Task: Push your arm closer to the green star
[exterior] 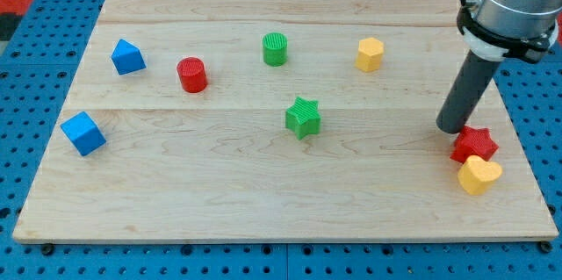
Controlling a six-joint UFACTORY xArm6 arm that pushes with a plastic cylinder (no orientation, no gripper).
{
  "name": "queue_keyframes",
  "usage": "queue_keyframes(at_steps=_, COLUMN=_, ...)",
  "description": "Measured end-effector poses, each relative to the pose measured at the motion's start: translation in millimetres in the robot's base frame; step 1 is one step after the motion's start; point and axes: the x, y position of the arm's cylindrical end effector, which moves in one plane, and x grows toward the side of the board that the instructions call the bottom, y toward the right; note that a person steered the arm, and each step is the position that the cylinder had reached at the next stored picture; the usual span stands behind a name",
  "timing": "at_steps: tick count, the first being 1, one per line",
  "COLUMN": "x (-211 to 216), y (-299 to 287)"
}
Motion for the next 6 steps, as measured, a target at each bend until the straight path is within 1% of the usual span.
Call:
queue_keyframes(at_steps=4, x=6, y=8)
queue_keyframes(at_steps=5, x=-33, y=-14)
queue_keyframes(at_steps=6, x=-68, y=-65)
